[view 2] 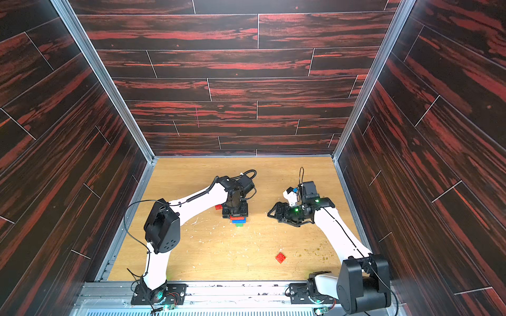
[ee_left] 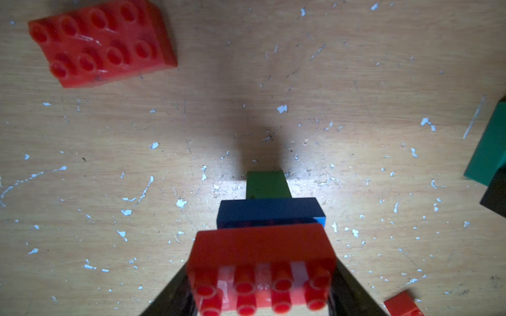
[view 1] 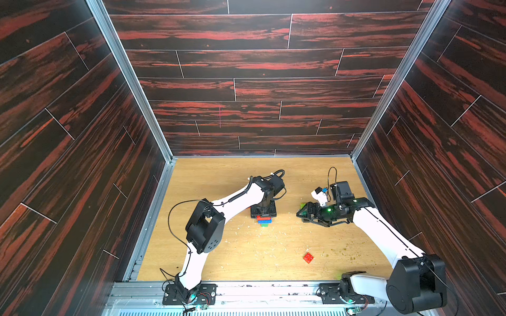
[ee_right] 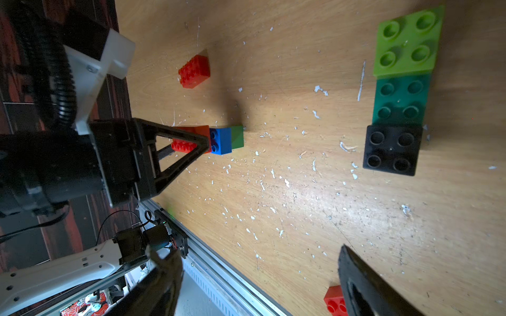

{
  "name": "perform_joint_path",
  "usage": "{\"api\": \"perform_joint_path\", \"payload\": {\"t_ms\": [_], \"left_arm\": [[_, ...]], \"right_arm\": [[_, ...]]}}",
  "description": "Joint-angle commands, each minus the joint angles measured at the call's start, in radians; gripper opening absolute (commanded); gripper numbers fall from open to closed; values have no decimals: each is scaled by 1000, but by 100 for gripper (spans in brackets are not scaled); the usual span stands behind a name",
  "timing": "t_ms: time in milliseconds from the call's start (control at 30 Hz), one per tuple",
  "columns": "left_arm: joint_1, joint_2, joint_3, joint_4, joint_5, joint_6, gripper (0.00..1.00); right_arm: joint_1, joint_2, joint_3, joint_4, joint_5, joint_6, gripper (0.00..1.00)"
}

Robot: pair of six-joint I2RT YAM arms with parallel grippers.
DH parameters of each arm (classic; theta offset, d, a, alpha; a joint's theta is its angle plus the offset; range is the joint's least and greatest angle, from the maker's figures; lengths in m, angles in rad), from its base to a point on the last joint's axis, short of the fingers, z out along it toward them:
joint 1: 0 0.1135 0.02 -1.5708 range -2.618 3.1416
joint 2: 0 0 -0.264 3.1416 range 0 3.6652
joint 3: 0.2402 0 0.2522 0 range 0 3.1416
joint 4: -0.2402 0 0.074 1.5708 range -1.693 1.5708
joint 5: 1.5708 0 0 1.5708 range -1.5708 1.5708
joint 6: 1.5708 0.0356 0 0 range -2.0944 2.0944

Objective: Assemble a carrot with lego
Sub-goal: Assemble the lego brick with the lego brick.

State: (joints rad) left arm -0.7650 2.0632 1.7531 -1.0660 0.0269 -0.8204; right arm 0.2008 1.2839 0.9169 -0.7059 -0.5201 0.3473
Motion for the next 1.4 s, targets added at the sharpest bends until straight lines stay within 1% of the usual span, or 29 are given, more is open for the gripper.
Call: {"api": "perform_joint_path", "payload": {"t_ms": [0,767,1367], "left_arm": [[-2,8,12,-34,1,-19,45],[-14,21,20,-18,30,-30,45],[-16,34,52,-35,2,-24,45]], "right_arm": [[-4,19,5,-1,-7,-2,90],[-4,23,4,6,-4,8,90],[-4,21,5,3,-1,10,90]]}}
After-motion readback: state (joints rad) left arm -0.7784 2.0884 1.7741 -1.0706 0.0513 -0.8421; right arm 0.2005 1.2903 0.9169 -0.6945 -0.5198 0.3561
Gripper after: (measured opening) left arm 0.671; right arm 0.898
